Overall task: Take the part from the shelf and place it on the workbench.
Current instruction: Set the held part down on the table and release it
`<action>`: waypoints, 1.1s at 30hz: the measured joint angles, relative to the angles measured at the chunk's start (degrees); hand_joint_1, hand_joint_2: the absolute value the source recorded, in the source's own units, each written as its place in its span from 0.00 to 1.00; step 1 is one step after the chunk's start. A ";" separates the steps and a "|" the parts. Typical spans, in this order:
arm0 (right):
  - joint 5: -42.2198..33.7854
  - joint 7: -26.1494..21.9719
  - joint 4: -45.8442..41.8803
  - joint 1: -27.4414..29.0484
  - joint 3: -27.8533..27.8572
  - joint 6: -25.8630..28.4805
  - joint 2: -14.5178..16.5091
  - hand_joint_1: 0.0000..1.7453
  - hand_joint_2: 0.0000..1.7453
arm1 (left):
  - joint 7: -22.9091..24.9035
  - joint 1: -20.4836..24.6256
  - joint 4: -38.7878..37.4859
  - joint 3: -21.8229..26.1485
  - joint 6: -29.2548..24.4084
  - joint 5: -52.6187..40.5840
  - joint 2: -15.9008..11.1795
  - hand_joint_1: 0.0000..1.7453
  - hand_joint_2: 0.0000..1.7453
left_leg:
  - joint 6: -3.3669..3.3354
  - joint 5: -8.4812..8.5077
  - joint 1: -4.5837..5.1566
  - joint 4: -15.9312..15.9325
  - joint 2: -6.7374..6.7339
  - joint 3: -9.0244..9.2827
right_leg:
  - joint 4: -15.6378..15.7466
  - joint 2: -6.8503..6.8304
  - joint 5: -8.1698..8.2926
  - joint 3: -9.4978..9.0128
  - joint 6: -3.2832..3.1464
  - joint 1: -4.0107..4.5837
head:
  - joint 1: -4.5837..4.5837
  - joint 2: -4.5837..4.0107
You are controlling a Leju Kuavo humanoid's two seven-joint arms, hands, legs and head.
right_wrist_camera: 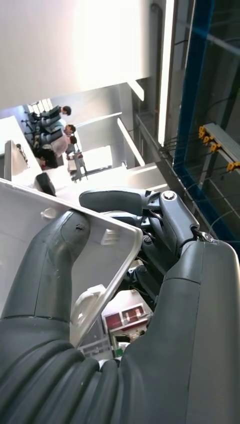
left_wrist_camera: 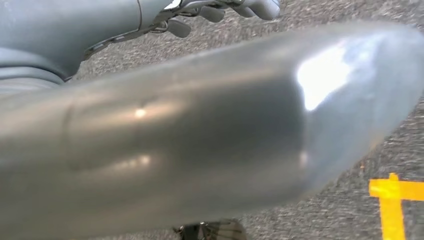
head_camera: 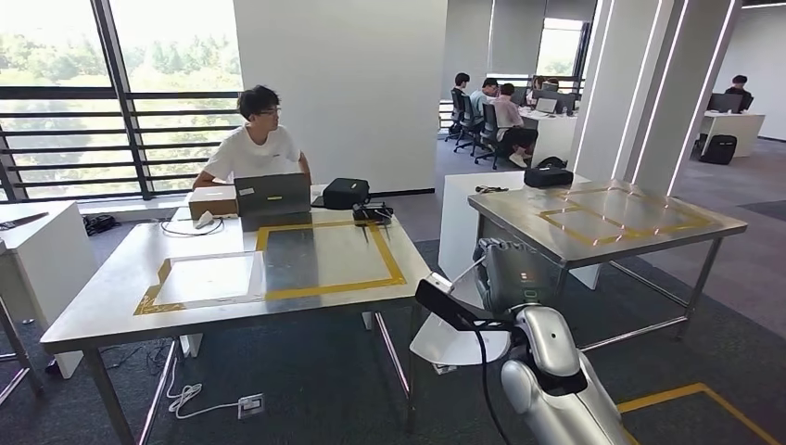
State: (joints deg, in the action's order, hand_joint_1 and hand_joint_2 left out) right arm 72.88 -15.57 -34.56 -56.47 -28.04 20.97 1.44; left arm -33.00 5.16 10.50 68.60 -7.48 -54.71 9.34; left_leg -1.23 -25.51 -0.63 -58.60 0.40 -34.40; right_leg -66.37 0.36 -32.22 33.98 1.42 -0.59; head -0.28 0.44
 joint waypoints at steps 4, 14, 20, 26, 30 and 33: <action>-0.26 0.03 0.02 0.94 0.00 0.07 -0.63 0.80 1.00 | 0.04 -0.12 -0.02 0.00 0.00 -0.09 0.00 0.00 0.00 | -0.18 -1.69 0.25 -0.10 0.19 1.73 | -8.00 -0.08 -0.90 7.75 -0.14 0.14 | 0.19 -0.01; -0.38 0.17 -0.23 1.40 0.04 0.12 -1.82 0.80 1.00 | 0.25 0.01 -0.07 0.00 0.07 -0.69 0.13 0.00 0.00 | 1.99 -4.65 0.56 -3.34 -0.02 3.88 | 9.15 -0.15 8.40 1.08 -3.53 0.89 | 0.23 -0.01; -0.38 0.14 -0.33 2.16 0.04 -0.11 -1.83 0.80 1.00 | 0.27 -0.11 -0.05 0.00 0.07 -0.70 -0.14 0.00 0.00 | 3.37 -7.24 0.08 -13.63 -0.13 -5.90 | 9.00 0.11 5.57 -2.22 -3.59 0.51 | 0.04 -0.01; -0.40 0.07 -0.34 2.30 0.04 -0.21 -1.83 0.80 1.00 | 0.34 -0.11 -0.05 -0.01 0.07 -0.70 -0.24 0.00 0.00 | 1.53 1.82 0.32 -0.02 -0.44 -2.57 | 7.96 0.28 2.59 -4.61 -1.77 0.68 | 0.01 -0.01; -0.54 0.04 -0.43 2.27 0.04 -0.12 -1.95 0.80 1.00 | 0.29 0.02 -0.02 -0.01 0.07 -0.69 -0.15 0.00 0.00 | -0.06 1.40 0.06 0.14 -0.24 -1.02 | 2.37 0.01 0.70 -2.08 -0.59 0.52 | 0.15 -0.01; -0.56 0.04 -0.42 2.65 0.04 -0.09 -2.11 0.80 1.00 | 0.26 0.06 -0.01 -0.01 0.07 -0.66 -0.22 0.00 0.00 | -0.40 0.47 0.11 0.06 -0.06 -0.40 | -7.64 -0.08 -2.86 4.90 0.10 0.34 | 0.28 -0.01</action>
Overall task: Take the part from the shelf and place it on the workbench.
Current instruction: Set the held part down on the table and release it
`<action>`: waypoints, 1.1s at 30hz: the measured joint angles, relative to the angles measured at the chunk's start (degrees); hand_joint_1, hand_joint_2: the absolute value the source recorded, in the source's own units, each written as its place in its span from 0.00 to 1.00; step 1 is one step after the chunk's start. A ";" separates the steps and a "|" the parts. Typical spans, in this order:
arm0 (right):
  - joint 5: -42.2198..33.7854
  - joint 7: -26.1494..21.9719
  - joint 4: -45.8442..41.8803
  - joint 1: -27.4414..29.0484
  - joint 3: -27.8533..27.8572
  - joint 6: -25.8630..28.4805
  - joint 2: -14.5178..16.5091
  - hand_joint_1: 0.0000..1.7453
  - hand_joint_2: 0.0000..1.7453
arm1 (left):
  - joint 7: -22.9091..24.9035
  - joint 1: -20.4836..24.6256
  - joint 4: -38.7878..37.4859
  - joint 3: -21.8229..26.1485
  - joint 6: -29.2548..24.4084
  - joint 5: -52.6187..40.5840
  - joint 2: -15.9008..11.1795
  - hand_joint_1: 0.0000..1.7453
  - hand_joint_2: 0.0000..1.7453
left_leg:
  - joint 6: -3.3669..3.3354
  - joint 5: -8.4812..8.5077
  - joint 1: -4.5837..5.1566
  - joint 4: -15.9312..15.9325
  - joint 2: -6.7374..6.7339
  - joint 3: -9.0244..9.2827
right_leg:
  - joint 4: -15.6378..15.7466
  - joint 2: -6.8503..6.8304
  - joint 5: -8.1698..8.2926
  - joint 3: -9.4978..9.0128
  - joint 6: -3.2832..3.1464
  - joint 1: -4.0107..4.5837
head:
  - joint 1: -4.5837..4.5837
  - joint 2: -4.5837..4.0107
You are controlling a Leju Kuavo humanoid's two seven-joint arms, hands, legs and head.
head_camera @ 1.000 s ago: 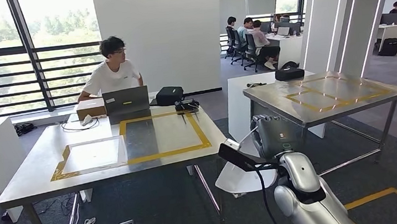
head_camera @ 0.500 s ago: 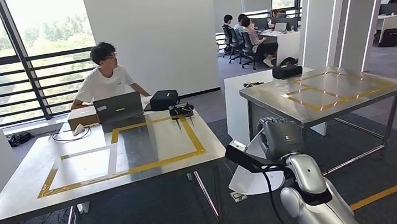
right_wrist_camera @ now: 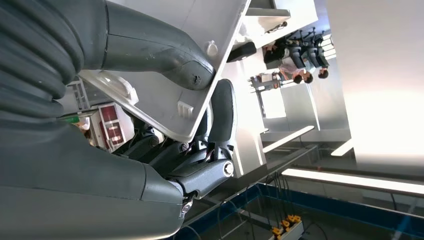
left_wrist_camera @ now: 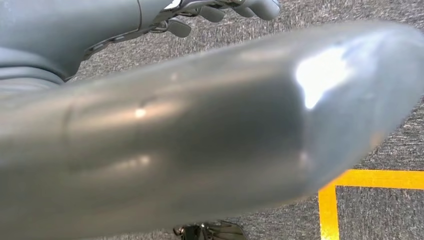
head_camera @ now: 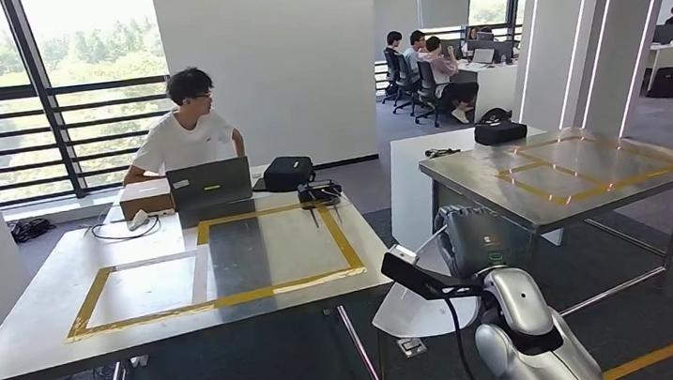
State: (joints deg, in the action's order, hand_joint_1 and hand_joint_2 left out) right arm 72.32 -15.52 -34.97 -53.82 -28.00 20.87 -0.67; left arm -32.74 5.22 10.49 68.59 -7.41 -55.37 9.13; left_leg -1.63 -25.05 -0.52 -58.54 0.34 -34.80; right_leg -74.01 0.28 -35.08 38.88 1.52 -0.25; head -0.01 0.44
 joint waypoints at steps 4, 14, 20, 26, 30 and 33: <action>-0.18 -0.16 0.00 0.46 0.00 0.31 -0.10 0.80 1.00 | -0.05 -0.10 -0.02 0.01 0.02 0.14 0.04 0.00 0.00 | 0.31 -1.60 0.11 -0.23 0.19 1.76 | 8.20 -0.09 7.76 -0.34 -0.87 0.17 | 0.14 0.00; -0.33 -0.76 0.00 0.37 0.02 0.90 -0.09 0.80 1.00 | -0.31 0.04 -0.03 -0.01 0.02 0.14 0.02 0.00 0.00 | 3.36 -6.99 0.06 -10.92 -0.06 -2.18 | 16.70 -0.26 9.50 -5.90 -3.87 0.31 | -0.25 0.00; 0.20 -0.75 0.00 0.80 0.02 1.14 -0.02 0.80 1.00 | -0.34 -0.13 -0.03 0.01 0.03 0.19 -0.16 0.00 0.00 | 4.10 -0.35 -0.27 -5.56 -0.79 -3.63 | 15.73 -0.31 7.01 -7.77 -2.82 -0.19 | -0.36 0.00; 0.81 -0.55 0.00 0.61 -0.05 1.73 0.02 0.80 1.00 | -0.42 0.02 -0.03 0.00 0.07 0.22 -0.04 0.00 0.00 | 0.98 -0.11 -0.17 -0.94 -0.77 -1.01 | 13.73 -0.80 5.29 -8.06 -0.80 0.11 | -0.20 0.01; 1.01 -0.42 0.00 0.98 -0.12 2.19 -0.05 0.80 1.00 | -0.46 0.04 -0.02 0.00 0.08 0.21 -0.03 0.00 0.00 | 0.12 -0.95 -0.16 -0.90 0.41 -0.07 | 1.25 -0.64 0.96 -0.03 0.00 -0.06 | -0.05 0.02; 1.16 -0.39 0.00 1.74 -0.17 2.31 -0.11 0.80 1.00 | -0.44 -0.13 -0.02 0.02 0.10 0.21 -0.03 0.00 0.00 | 0.12 -1.91 0.05 -0.90 1.11 1.10 | 1.02 -0.50 3.95 2.86 -0.55 0.13 | 0.05 0.02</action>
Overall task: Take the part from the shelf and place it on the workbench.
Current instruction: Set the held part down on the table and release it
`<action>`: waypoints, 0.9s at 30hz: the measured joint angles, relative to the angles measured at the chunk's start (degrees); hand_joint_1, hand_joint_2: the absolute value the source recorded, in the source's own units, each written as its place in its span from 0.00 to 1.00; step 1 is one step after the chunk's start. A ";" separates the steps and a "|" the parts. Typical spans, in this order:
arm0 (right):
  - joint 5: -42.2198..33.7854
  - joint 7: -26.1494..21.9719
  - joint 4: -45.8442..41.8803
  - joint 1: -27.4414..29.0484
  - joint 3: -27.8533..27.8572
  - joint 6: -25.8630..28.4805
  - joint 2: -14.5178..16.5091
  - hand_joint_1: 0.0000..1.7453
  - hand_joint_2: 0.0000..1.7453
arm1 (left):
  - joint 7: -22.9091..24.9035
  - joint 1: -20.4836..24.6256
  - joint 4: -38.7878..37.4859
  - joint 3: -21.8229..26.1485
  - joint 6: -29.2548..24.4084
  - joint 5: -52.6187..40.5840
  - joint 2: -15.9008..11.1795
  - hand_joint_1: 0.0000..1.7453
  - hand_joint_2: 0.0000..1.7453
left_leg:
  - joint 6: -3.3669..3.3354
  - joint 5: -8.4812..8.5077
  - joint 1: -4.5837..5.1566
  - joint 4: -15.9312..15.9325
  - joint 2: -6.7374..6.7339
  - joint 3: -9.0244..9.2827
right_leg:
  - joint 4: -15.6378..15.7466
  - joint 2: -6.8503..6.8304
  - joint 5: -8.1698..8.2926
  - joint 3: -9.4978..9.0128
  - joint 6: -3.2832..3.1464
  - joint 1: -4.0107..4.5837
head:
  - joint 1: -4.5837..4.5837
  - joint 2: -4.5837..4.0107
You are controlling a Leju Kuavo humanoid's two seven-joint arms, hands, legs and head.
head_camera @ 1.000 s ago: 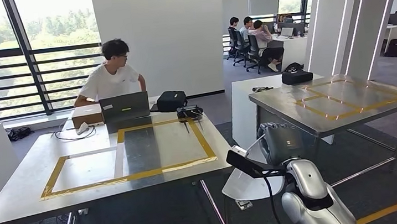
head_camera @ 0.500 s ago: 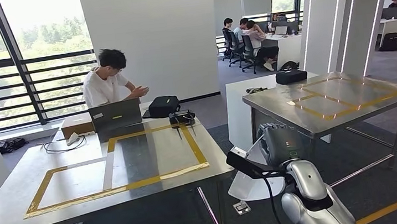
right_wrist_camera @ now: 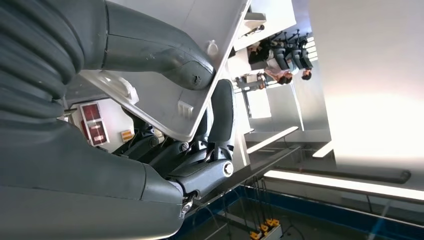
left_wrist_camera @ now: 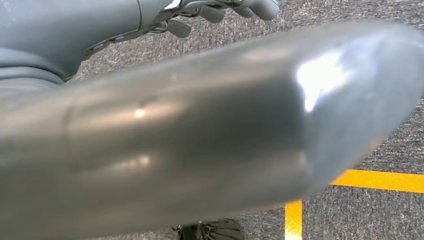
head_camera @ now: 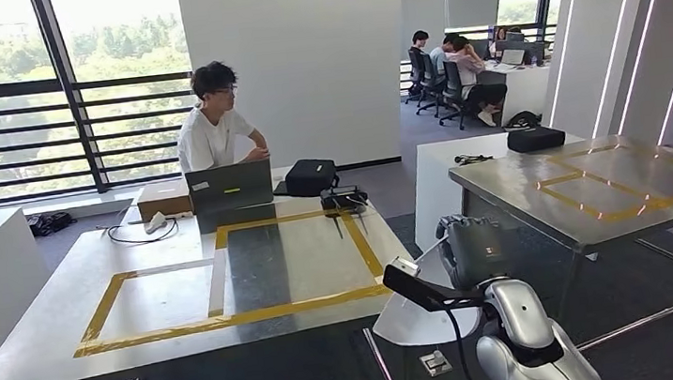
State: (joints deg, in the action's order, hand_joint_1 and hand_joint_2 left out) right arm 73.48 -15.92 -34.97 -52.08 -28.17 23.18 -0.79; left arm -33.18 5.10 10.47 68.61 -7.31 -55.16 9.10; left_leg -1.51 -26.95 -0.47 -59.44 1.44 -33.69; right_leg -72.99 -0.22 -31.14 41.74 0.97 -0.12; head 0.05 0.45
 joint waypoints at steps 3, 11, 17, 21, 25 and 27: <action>-0.13 0.01 0.00 -0.04 -0.06 0.05 -0.03 0.80 1.00 | 0.02 -0.01 -0.04 0.00 0.05 -0.04 0.18 0.00 0.00 | 0.33 -1.07 0.18 0.13 0.36 1.31 | 11.22 0.14 6.82 -3.33 -2.02 0.87 | 0.05 -0.02; -0.46 -0.01 -0.06 -0.24 -0.09 -0.05 0.01 0.80 1.00 | -0.07 0.12 -0.08 -0.02 0.25 -0.26 0.24 0.00 0.00 | 3.34 -4.20 0.02 -8.24 -0.69 -2.25 | 16.34 0.16 6.87 -7.86 -3.62 0.55 | -0.12 0.01; -0.95 -0.14 -0.04 0.30 -0.09 -0.10 0.02 0.80 1.00 | 0.08 -0.01 -0.07 -0.02 0.60 -0.87 -0.13 0.00 0.00 | 4.62 1.13 -0.40 -6.38 -1.20 -5.44 | 15.28 0.32 4.27 -9.83 -2.76 -0.11 | -0.28 0.01; -1.33 -0.64 -0.10 0.29 -0.10 -0.13 0.01 0.80 1.00 | 0.21 0.11 -0.07 -0.04 0.75 -1.18 -0.14 0.00 0.00 | 2.64 2.42 -0.16 0.13 -1.57 -3.37 | 14.45 0.38 2.80 -9.85 -1.44 0.19 | -0.33 0.01; -1.90 -1.54 -0.63 0.24 -0.11 -0.09 -0.07 0.80 1.00 | 0.39 0.26 -0.01 -0.04 0.77 -1.28 -0.05 0.00 0.00 | 0.78 2.29 -0.48 0.10 -1.39 -2.40 | 10.37 0.37 0.57 -8.11 -0.03 0.02 | -0.15 0.04; -2.07 -1.79 -0.73 0.30 -0.11 -0.20 -0.10 0.80 1.00 | 0.43 0.32 0.02 -0.04 0.76 -1.18 -0.07 0.00 0.00 | 0.36 1.73 -0.47 0.09 -1.29 -1.94 | 2.74 0.35 -1.91 -3.52 0.43 -0.12 | -0.08 0.06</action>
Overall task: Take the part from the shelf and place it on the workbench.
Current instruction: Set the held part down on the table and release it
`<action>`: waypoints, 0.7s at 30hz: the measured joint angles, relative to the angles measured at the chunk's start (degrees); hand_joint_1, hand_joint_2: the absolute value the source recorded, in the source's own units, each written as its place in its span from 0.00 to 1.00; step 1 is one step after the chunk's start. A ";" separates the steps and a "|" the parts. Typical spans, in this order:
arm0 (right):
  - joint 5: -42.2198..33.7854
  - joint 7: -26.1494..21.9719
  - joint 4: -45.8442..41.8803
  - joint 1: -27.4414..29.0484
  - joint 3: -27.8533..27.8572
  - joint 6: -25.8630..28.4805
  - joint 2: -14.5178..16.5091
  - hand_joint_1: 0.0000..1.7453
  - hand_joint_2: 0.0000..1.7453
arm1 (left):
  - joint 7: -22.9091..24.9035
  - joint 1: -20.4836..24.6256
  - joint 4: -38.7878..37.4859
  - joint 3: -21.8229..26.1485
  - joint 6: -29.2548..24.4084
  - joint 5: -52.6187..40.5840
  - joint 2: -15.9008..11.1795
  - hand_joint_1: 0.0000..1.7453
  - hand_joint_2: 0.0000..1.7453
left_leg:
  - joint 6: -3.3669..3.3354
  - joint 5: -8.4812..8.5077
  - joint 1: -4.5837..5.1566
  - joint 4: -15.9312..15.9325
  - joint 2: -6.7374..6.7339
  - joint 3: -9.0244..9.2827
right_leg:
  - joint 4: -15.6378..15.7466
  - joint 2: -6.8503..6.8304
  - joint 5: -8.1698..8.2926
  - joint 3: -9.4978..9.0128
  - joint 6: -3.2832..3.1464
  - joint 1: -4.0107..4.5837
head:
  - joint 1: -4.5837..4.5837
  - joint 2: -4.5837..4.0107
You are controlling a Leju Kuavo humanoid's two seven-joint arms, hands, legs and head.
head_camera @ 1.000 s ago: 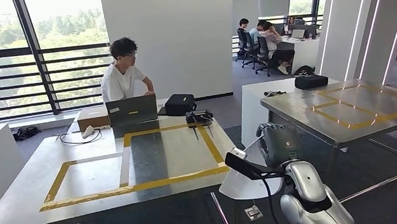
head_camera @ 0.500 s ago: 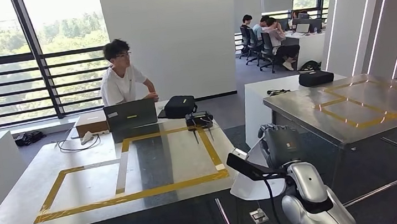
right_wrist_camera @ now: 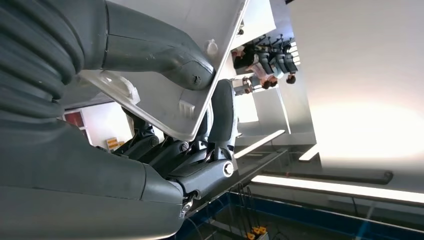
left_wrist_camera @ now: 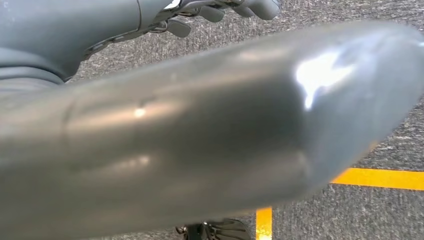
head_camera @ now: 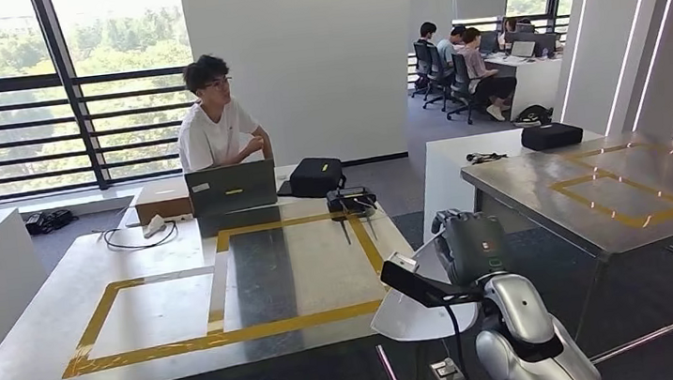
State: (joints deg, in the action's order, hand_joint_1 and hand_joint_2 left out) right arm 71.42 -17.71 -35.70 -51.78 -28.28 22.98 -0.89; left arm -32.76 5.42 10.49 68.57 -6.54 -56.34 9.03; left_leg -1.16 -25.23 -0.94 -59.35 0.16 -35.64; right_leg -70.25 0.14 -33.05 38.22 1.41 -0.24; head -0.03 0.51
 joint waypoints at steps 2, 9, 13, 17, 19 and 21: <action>-0.22 -0.26 -0.02 0.37 -0.01 -0.25 -0.02 0.80 1.00 | -0.01 -0.07 -0.01 0.00 -0.05 0.24 0.00 0.00 0.00 | -0.02 -0.64 0.01 -0.03 0.15 0.61 | -5.08 0.00 -0.25 4.13 0.09 -0.08 | 0.05 0.01; -0.78 -0.63 -0.03 -0.11 -0.09 -0.46 -0.05 0.80 1.00 | -0.13 -0.13 -0.01 0.01 -0.15 0.43 0.01 0.00 0.00 | 1.52 -2.96 0.18 0.19 0.62 3.17 | 11.47 0.04 9.34 -1.37 -1.75 0.74 | 0.08 0.03; -0.88 -0.63 -0.08 -0.25 -0.11 -0.46 -0.10 0.80 1.00 | -0.16 -0.09 0.00 0.02 -0.18 0.43 0.01 0.00 0.00 | 2.47 -3.41 0.40 0.72 0.55 3.93 | 12.17 0.16 9.07 -2.03 -2.40 0.36 | 0.01 0.08; -0.98 -0.63 -0.13 -0.37 -0.11 -0.41 -0.07 0.80 1.00 | -0.10 -0.12 0.05 0.02 -0.41 0.23 -0.07 0.00 0.00 | 2.67 -4.38 0.30 -1.58 0.36 2.62 | 12.55 0.07 8.94 -2.83 -2.80 0.04 | -0.08 0.10; -1.27 -0.56 -0.12 -0.25 -0.14 -0.51 -0.05 0.80 1.00 | 0.51 -0.30 0.06 -0.10 -1.18 -1.10 -0.50 0.00 0.00 | 3.06 -6.41 0.20 -10.44 0.22 -2.94 | 12.68 0.04 7.97 -4.06 -3.37 0.06 | -0.30 0.11; -1.64 -0.47 -0.10 0.04 -0.17 -0.70 -0.07 0.80 1.00 | 1.37 -0.52 0.08 -0.34 -1.85 -2.49 -1.32 0.00 0.00 | 3.22 -4.86 0.18 -13.86 0.18 -6.55 | 12.50 0.14 6.76 -5.35 -3.49 0.11 | -0.47 0.10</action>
State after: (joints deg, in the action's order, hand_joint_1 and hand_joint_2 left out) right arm 69.77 -18.18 -35.80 -51.74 -28.45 22.28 -0.96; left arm -31.39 4.90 10.56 68.22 -8.39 -58.83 7.71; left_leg 2.06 -30.09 -0.76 -73.21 0.34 -42.19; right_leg -57.74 0.27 -26.29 32.87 -2.08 -0.13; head -0.49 0.62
